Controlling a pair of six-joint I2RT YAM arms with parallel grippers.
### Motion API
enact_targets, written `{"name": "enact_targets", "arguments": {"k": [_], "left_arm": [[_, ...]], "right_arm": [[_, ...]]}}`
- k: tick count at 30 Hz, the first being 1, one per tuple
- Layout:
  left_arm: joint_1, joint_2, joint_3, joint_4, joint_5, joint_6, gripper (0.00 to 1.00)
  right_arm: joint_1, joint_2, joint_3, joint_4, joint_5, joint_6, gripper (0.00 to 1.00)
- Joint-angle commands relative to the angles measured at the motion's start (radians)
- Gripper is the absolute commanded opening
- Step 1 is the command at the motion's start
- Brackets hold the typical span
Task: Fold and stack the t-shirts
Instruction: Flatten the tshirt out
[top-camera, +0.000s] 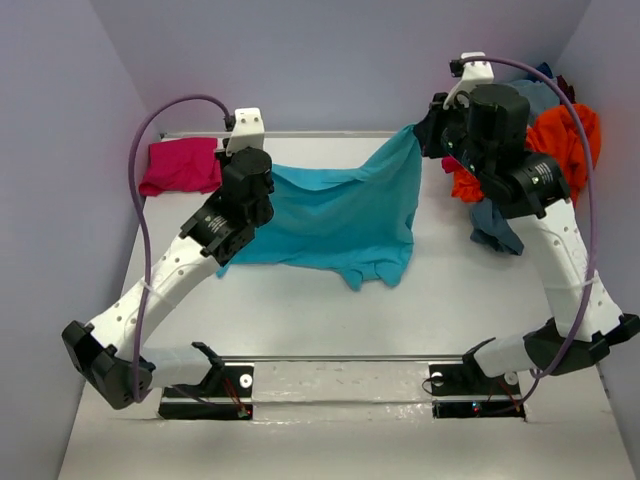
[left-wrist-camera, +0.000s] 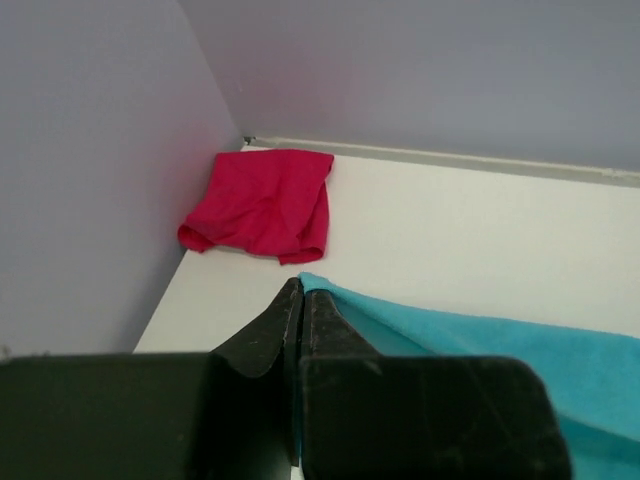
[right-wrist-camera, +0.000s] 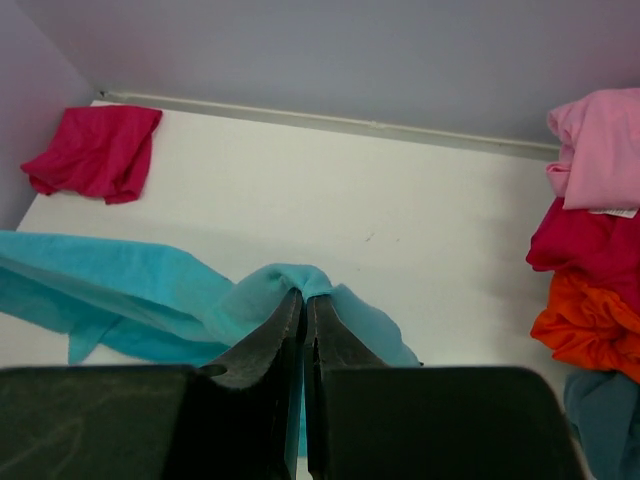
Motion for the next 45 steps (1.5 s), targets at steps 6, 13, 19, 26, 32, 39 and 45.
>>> {"name": "enact_targets", "arguments": {"k": [6, 13, 19, 26, 32, 39, 45], "left_arm": [[0.113, 0.167, -0.012, 0.035, 0.205, -0.173, 0.06], [0.199, 0.286, 0.021, 0.014, 0.294, -0.218, 0.06], [0.265, 0.453, 0.112, -0.009, 0.359, -0.261, 0.06], [0.351, 0.67, 0.383, -0.09, 0.46, -0.328, 0.05], [0.389, 0.886, 0.72, -0.224, 0.518, -0.375, 0.06], [0.425, 1.052, 0.937, -0.293, 0.581, -0.42, 0.06], [0.458, 1.095, 0.916, -0.284, 0.61, -0.451, 0.06]], "right_arm": [[-0.023, 0.158, -0.075, 0.084, -0.029, 0.048, 0.07], [-0.076, 0.295, -0.031, 0.064, -0.063, 0.119, 0.07], [-0.109, 0.476, 0.101, 0.032, -0.068, 0.157, 0.07], [-0.185, 0.733, 0.461, -0.077, -0.135, 0.211, 0.07], [-0.247, 0.827, 0.488, -0.057, -0.177, 0.31, 0.07], [-0.279, 0.886, 0.485, -0.02, -0.195, 0.358, 0.07], [-0.288, 0.938, 0.506, 0.014, -0.197, 0.352, 0.07]]}}
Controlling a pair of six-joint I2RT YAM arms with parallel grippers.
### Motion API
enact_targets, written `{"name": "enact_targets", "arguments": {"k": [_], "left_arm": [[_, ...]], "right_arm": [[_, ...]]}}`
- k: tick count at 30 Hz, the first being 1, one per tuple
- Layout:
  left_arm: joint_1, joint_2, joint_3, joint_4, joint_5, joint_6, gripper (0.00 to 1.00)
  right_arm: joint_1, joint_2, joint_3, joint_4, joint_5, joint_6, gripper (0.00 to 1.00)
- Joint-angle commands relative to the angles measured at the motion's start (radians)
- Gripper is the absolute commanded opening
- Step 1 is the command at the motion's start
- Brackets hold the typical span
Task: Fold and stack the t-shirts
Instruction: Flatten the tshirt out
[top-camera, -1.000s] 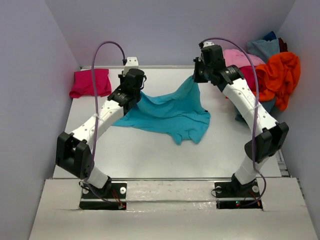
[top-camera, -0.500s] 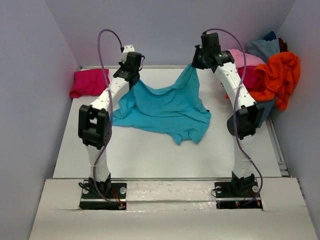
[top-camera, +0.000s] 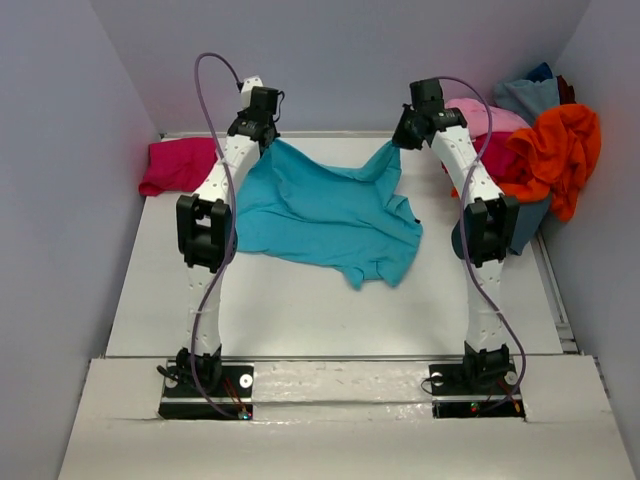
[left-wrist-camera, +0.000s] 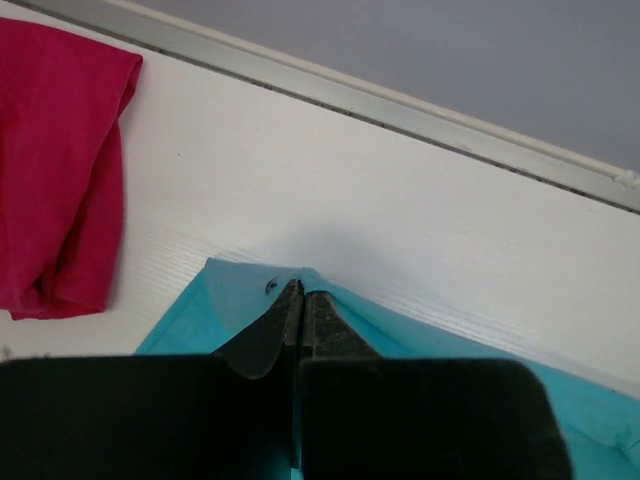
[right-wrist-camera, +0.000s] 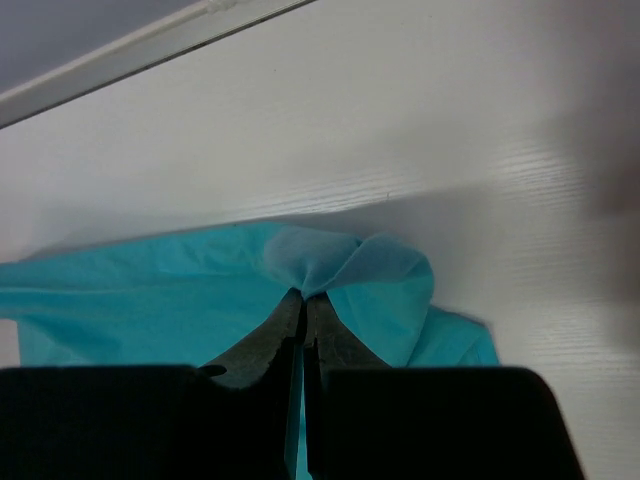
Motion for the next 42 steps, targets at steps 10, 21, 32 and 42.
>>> {"name": "enact_targets", "arguments": {"k": [10, 21, 32, 42], "left_arm": [[0.08, 0.05, 0.039, -0.03, 0.02, -0.075, 0.06], [0.101, 0.067, -0.004, -0.036, 0.017, -0.061, 0.06], [0.101, -0.01, -0.117, 0.019, -0.004, -0.038, 0.89], [0.032, -0.208, -0.26, 0.018, -0.044, -0.037, 0.97]], "right_arm": [[-0.004, 0.059, 0.116, 0.138, -0.088, -0.021, 0.07], [-0.013, 0.119, 0.158, 0.135, -0.2, -0.022, 0.07], [-0.013, 0.069, 0.126, 0.129, -0.15, -0.033, 0.56], [-0.013, -0.129, -0.061, 0.116, -0.122, -0.003, 1.0]]}}
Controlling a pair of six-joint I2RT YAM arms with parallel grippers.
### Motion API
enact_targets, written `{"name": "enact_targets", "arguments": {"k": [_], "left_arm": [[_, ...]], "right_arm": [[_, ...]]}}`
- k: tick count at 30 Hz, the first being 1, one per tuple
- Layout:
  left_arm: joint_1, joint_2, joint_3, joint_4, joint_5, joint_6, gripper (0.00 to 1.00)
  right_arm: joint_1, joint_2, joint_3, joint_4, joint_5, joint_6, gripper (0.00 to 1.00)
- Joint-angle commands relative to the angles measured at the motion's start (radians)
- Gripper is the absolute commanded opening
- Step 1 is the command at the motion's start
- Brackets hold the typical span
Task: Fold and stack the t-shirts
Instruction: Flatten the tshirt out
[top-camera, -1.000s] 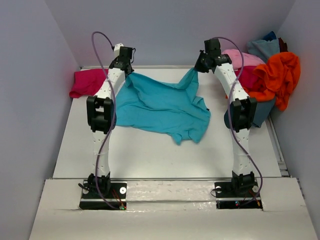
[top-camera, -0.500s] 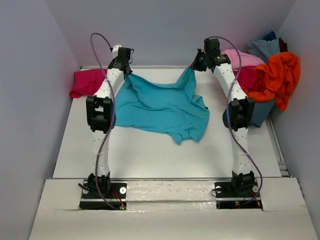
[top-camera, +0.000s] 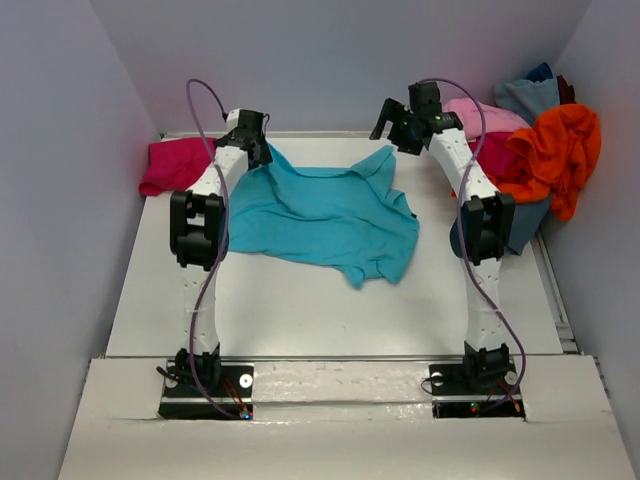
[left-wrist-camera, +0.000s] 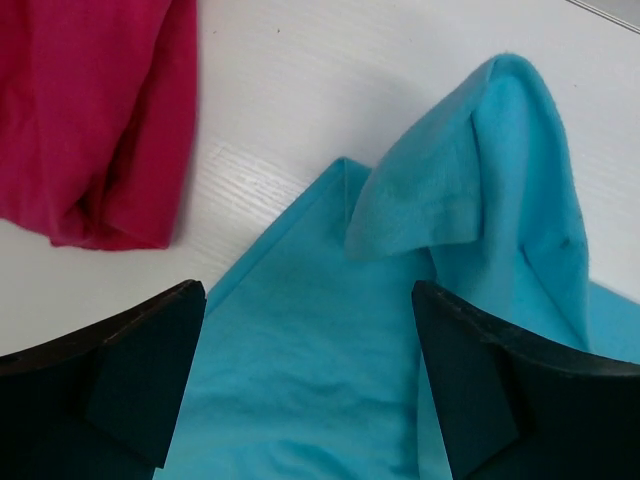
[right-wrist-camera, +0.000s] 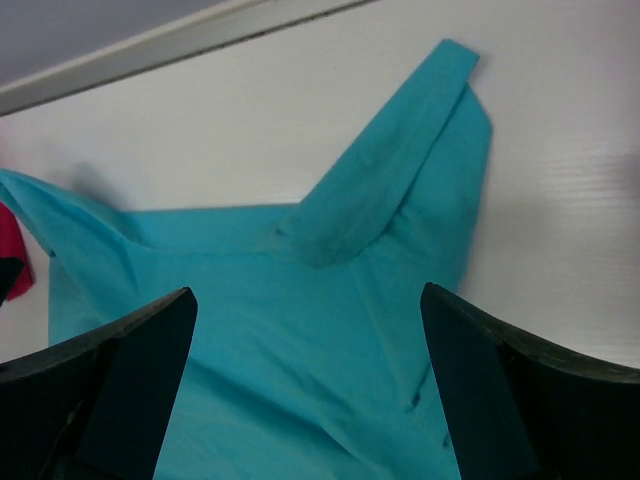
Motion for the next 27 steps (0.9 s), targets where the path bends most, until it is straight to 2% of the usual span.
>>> {"name": "enact_targets", "arguments": {"k": [1, 7, 9, 11, 13, 17, 19, 27], "left_arm": [[-0.062, -0.249, -0.08, 0.025, -0.066, 0.009, 0.97], [-0.095, -0.354, -0.204, -0.067, -0.054, -0.031, 0.97], [-0.104, -0.413, -0.302, -0.062, -0.029, -0.052, 0.97], [-0.115, -0.446, -0.4, -0.058, 0.006, -0.066, 0.97], [-0.125, -0.493, -0.486, -0.058, 0.038, -0.086, 0.96], [-0.135, -0.539, -0.624, -0.021, 0.088, -0.117, 0.96], [-0.135, -0.567, -0.716, 0.002, 0.161, -0.147, 0.95], [-0.144, -0.526, -0.72, 0.004, 0.193, -0.166, 0.95]], "right_arm": [[0.004, -0.224, -0.118, 0.014, 0.021, 0.03, 1.0], [0.032, -0.365, -0.376, -0.086, 0.021, 0.062, 0.96], [0.046, -0.412, -0.489, -0.108, -0.01, 0.068, 0.93], [0.059, -0.455, -0.577, -0.091, -0.042, 0.065, 0.92], [0.084, -0.506, -0.741, -0.069, -0.062, 0.06, 0.92], [0.118, -0.558, -0.864, -0.039, -0.062, 0.066, 0.9], [0.138, -0.608, -1.006, 0.007, -0.094, 0.083, 0.9], [0.181, -0.61, -1.071, 0.038, -0.119, 0.115, 0.85]]}}
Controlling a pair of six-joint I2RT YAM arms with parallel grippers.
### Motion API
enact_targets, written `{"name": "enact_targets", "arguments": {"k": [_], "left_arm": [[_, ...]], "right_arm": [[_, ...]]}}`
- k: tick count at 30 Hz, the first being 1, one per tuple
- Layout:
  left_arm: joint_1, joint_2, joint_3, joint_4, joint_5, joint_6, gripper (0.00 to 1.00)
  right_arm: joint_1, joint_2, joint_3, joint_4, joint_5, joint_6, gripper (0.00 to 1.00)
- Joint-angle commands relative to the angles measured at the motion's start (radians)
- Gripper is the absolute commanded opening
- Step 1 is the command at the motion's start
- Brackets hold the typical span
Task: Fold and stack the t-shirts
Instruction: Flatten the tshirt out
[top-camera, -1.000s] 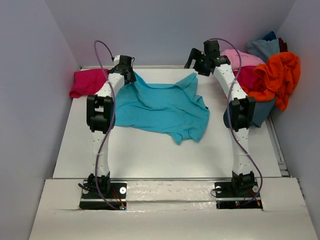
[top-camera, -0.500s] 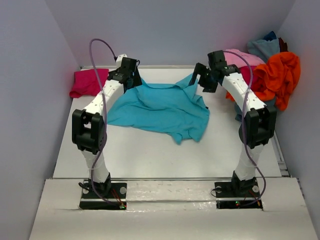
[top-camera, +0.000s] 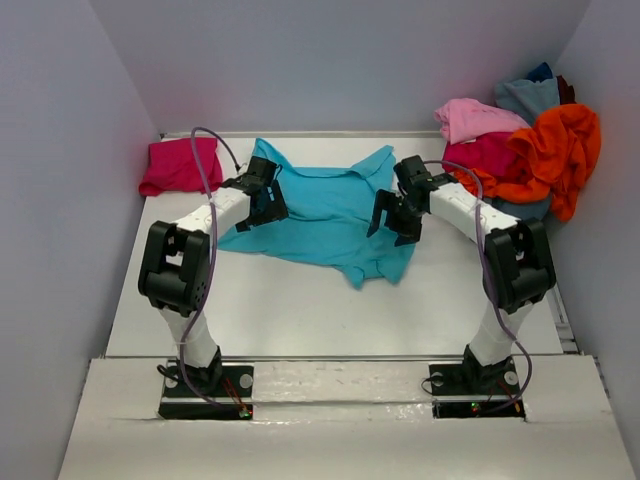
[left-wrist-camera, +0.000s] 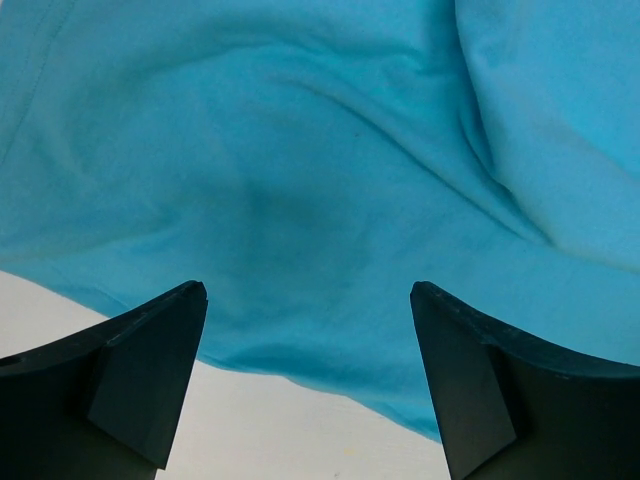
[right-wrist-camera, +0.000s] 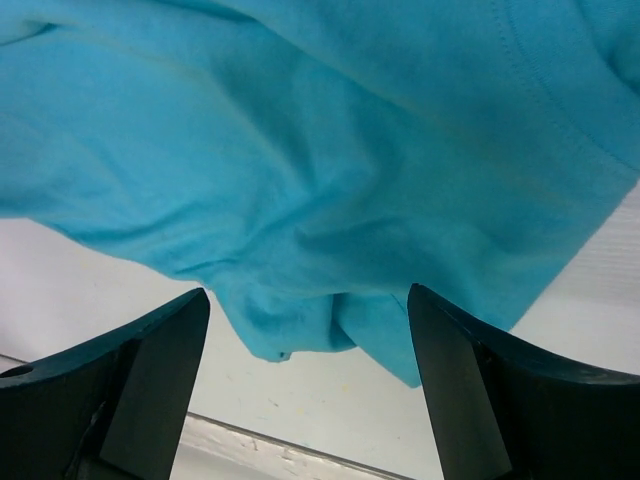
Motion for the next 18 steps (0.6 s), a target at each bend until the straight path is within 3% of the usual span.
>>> {"name": "enact_targets", "arguments": {"k": [1, 18], "left_arm": [[-0.005, -0.013, 0.005, 0.015, 0.036, -0.037, 0.95], [-0.005, 0.087, -0.006, 0.024, 0.148, -0.108, 0.93]], "right_arm": [[0.048, -0.032, -0.022, 0.059, -0.037, 0.028, 0.85], [0.079, 0.037, -0.082, 0.087, -0.127, 0.028, 0.78]]}}
